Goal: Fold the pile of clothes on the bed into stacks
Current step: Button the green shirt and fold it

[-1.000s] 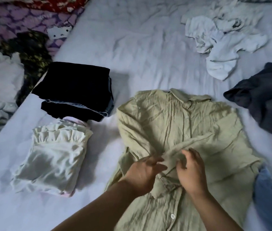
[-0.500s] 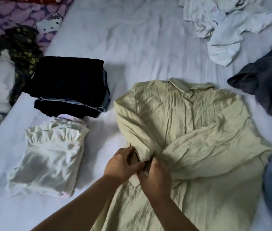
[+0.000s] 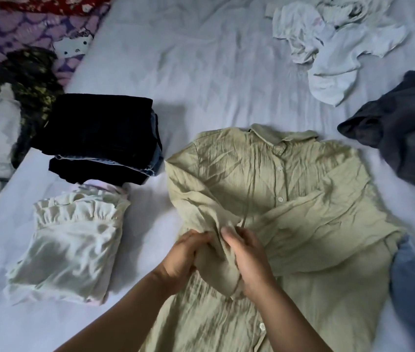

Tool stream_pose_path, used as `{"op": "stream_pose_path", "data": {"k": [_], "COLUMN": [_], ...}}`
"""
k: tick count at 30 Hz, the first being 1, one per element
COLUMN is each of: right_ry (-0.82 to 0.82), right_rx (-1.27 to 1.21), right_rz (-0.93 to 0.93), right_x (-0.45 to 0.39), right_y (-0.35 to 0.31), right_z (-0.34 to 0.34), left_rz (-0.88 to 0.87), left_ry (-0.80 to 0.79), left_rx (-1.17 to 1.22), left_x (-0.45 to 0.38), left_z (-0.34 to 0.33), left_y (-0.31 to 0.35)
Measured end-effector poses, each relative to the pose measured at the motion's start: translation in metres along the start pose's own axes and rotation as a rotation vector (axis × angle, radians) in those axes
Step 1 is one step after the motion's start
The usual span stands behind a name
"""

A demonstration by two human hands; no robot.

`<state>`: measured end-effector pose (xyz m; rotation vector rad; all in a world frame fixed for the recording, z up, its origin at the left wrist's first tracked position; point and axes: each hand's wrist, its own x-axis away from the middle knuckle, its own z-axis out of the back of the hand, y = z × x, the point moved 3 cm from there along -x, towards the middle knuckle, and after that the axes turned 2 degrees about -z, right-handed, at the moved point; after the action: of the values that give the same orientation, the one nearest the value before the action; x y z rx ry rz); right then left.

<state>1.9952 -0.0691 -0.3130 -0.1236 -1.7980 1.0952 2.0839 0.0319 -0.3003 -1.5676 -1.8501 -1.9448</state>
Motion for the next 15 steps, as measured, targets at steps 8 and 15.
{"op": "stream_pose_path", "data": {"k": [8, 15], "right_ry": [0.313, 0.474], "right_rx": [0.4, 0.825], "right_rz": [0.156, 0.084], "right_x": [-0.007, -0.007], "right_y": [-0.025, -0.022], "right_z": [0.087, 0.165], "left_rz": [-0.2, 0.31], "left_ry": [-0.081, 0.252], "left_rx": [-1.127, -1.652], "left_x": [-0.028, -0.033], "left_z": [-0.013, 0.032], "left_y": [-0.005, -0.022]}}
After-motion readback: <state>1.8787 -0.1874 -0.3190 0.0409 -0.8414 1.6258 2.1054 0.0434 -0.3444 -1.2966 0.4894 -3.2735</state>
